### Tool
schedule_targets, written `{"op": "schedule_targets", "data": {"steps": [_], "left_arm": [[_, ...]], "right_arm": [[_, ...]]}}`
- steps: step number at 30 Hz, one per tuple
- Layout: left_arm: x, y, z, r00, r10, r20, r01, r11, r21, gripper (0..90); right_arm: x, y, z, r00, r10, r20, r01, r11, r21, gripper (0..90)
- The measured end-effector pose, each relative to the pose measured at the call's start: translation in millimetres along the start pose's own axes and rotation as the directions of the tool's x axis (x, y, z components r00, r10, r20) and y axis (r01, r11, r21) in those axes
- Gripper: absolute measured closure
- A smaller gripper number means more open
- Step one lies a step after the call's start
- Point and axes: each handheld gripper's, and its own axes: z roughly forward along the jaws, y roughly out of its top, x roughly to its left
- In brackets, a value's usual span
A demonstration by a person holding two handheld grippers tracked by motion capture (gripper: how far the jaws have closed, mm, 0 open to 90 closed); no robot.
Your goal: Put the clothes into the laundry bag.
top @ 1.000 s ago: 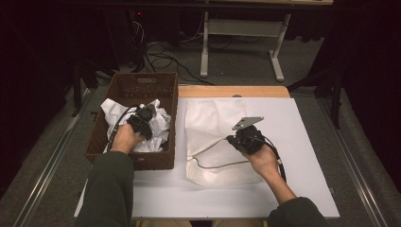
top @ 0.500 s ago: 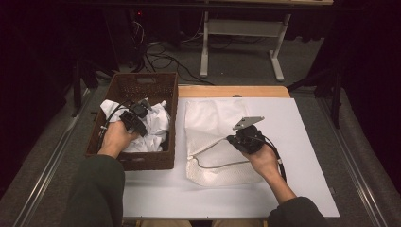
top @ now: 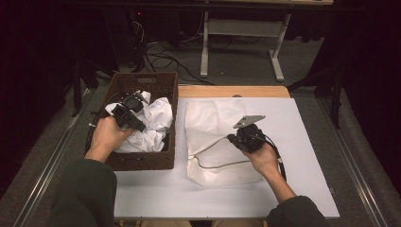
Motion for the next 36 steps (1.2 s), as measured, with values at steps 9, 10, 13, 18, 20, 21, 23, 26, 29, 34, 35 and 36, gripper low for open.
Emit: {"op": "schedule_targets", "data": {"steps": [9,10,13,18,20,21,23,26,29,34,35,36], "left_arm": [[-3.4,-3.6,-34.2,0.9996,0.011,0.027,-0.009,0.9974,-0.071,76.2],[-4.5,-4.1,-38.3,0.9994,0.016,0.032,-0.013,0.9966,-0.081,76.1],[-11.1,-4.2,-51.6,0.9980,0.038,0.051,-0.031,0.9926,-0.117,76.2],[-27.4,-0.5,-65.5,0.9926,0.097,0.073,-0.085,0.9859,-0.144,76.1],[-33.9,0.2,-69.2,0.9895,0.116,0.087,-0.101,0.9824,-0.157,76.1],[-38.8,0.4,-71.6,0.9875,0.131,0.087,-0.116,0.9790,-0.168,76.1],[-47.3,0.8,-74.4,0.9838,0.154,0.092,-0.136,0.9747,-0.178,76.1],[-56.6,1.5,-75.4,0.9776,0.178,0.112,-0.156,0.9703,-0.185,76.1],[-67.5,2.7,-75.3,0.9718,0.201,0.123,-0.175,0.9656,-0.192,76.1],[-84.8,4.5,-72.9,0.9621,0.229,0.148,-0.197,0.9587,-0.205,76.0],[-87.3,4.8,-72.5,0.9606,0.234,0.151,-0.201,0.9580,-0.205,76.0],[-91.6,5.1,-71.7,0.9579,0.242,0.155,-0.208,0.9565,-0.204,76.0]], "right_arm": [[-2.2,2.6,-4.5,1.0000,0.006,0.005,-0.006,1.000,-0.003,89.9],[-2.3,3.2,-5.1,1.0000,0.003,0.006,-0.003,1.000,-0.001,89.9],[-2.5,4.8,-4.8,0.9999,0.007,0.010,-0.007,1.000,-0.006,89.9],[-3.7,6.3,-3.4,0.9999,0.012,0.009,-0.012,1.000,-0.004,90.0],[-4.2,6.4,-3.6,0.9999,0.013,0.009,-0.013,1.000,-0.003,90.0],[-4.8,6.4,-3.8,0.9999,0.013,0.009,-0.013,1.000,-0.004,90.0],[-5.7,6.7,-4.2,0.9997,0.023,0.006,-0.023,1.000,-0.007,90.0],[-8.1,7.3,-4.6,0.9995,0.032,0.006,-0.032,0.999,-0.009,90.0],[-9.9,8.3,-4.0,0.9994,0.034,0.008,-0.034,0.999,-0.007,90.0],[-12.3,10.3,-1.6,0.9991,0.041,0.013,-0.041,0.999,0.002,90.0],[-13.1,10.8,-1.4,0.9991,0.040,0.012,-0.040,0.999,0.005,90.0],[-13.3,11.1,-1.2,0.9988,0.046,0.014,-0.046,0.999,0.005,90.0]]}}
